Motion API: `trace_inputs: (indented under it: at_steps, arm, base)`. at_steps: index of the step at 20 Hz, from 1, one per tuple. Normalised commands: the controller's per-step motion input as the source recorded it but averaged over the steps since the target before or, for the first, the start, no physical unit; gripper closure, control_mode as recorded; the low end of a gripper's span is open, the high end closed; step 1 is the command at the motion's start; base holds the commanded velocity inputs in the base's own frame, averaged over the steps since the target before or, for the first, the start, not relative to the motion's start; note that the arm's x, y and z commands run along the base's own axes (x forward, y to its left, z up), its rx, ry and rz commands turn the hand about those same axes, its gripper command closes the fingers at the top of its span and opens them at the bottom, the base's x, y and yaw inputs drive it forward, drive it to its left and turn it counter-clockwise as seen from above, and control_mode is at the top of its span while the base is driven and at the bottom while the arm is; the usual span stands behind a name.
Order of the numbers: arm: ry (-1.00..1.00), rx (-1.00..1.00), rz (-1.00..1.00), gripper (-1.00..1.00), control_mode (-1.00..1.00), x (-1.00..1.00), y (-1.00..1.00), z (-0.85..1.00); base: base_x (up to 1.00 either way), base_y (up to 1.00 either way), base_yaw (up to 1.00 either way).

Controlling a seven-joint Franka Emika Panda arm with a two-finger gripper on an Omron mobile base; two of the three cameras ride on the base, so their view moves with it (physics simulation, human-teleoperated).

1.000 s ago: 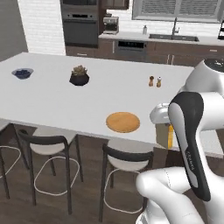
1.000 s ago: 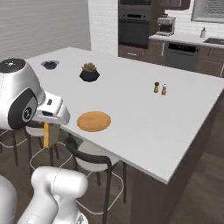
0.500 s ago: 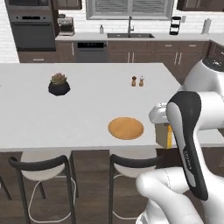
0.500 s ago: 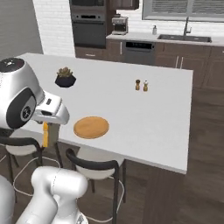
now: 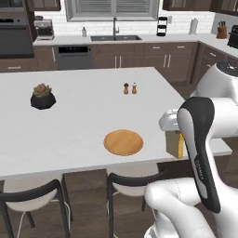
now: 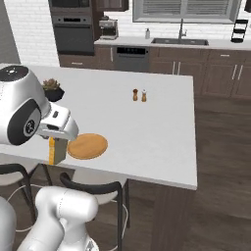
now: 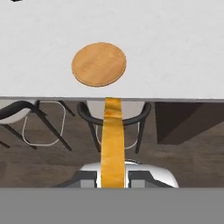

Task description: Start the toaster. Once the lever pops up, take the bread to the plate on the dining counter.

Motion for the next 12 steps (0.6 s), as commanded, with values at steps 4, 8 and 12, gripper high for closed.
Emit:
trace_inputs:
  at_steps: [4,8,12]
  arm:
    - [0.0,0.0,0.0,1.0,1.0,0.0,0.0,0.0]
    - [0.0,0.0,0.0,1.0,1.0,0.0,0.0,0.0]
    - [0.0,0.0,0.0,1.0,-1.0,0.39,0.38,-0.22]
  base:
    - [0.47,0.17,-0.02]
    - [0.35,0.17,0.0]
    - [0.0,0.0,0.0]
